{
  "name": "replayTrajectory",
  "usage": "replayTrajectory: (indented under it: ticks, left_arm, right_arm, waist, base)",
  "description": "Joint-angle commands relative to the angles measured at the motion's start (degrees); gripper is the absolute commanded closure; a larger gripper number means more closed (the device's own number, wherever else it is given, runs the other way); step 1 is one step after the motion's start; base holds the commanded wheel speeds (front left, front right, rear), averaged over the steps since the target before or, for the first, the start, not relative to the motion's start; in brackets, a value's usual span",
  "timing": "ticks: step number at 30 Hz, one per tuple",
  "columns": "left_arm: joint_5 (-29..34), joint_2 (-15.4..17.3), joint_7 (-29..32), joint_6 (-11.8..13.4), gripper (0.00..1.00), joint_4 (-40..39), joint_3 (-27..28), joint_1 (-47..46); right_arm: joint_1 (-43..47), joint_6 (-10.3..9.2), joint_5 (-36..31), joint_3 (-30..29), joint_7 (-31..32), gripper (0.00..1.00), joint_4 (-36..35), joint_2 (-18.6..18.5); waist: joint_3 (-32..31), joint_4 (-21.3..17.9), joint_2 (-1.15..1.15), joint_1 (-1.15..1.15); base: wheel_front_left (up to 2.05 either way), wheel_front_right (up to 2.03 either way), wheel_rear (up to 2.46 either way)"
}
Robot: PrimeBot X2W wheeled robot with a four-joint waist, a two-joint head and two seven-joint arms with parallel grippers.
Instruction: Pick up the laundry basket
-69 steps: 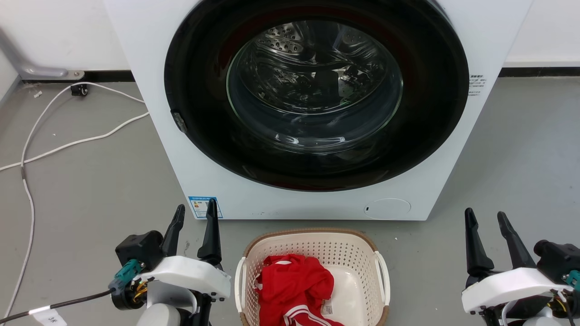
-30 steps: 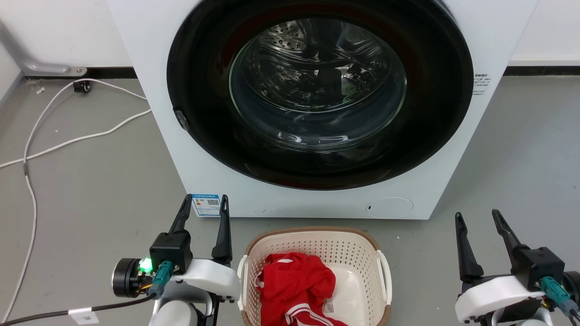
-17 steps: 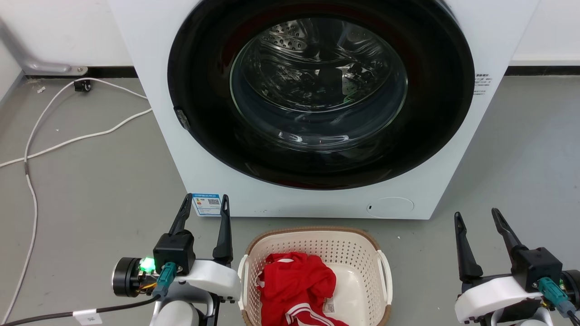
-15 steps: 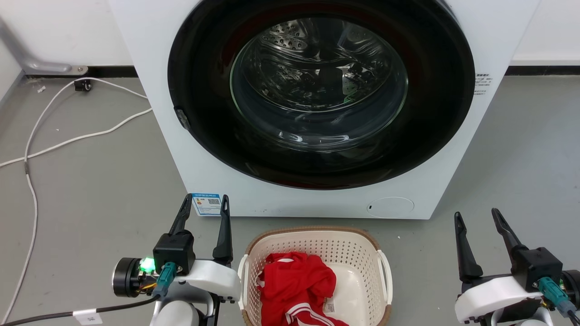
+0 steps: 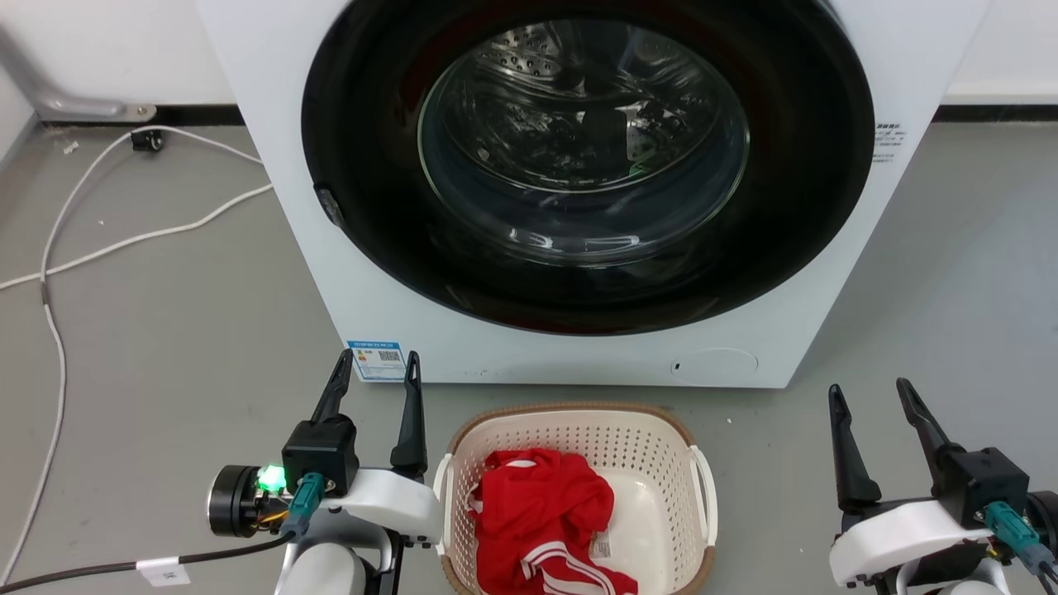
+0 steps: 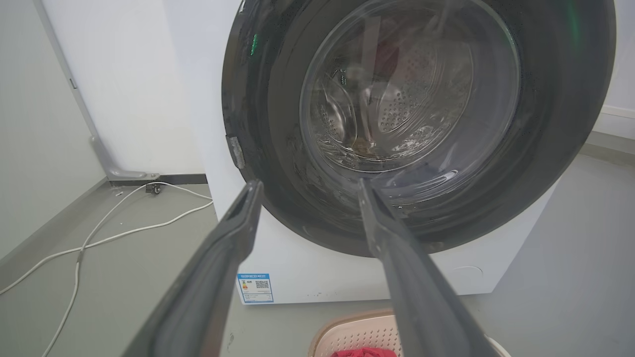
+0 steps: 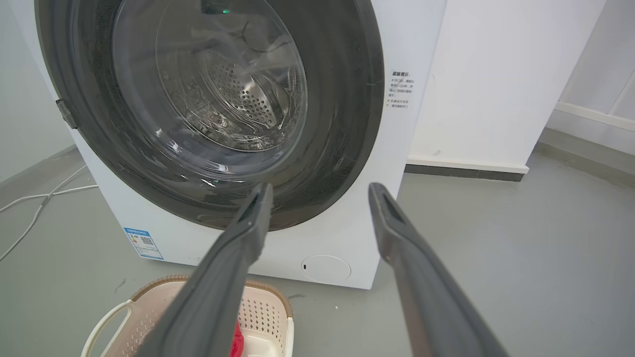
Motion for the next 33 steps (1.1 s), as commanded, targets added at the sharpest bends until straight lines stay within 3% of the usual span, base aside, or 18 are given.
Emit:
replayTrajectory:
  ticks: [1,16,33]
  left_arm:
    - [-0.3,0.0,-0.3,0.2,0.0,0.1,-0.1,-0.9]
    - [-2.6,0.0,-0.2,-2.6,0.0,11.1,0.4,-8.0]
    - [-7.5,1.7,3.9,-7.4,0.0,33.8,1.9,-25.1]
  right_arm:
    - [-0.7,-0.02,0.5,0.3,0.2,0.0,-0.1,0.2]
    - [-6.9,-0.03,4.6,2.9,3.3,0.0,4.9,0.2]
    - [-21.2,-0.03,7.9,7.6,6.5,0.0,21.8,0.1]
  waist:
    - [1.3,-0.2,0.0,0.0]
    - [16.2,-1.2,0.0,0.0]
    - [32.7,-2.4,0.0,0.0]
  base:
    - [0.0,0.0,0.0]
    - [0.0,0.0,0.0]
    - [0.0,0.0,0.0]
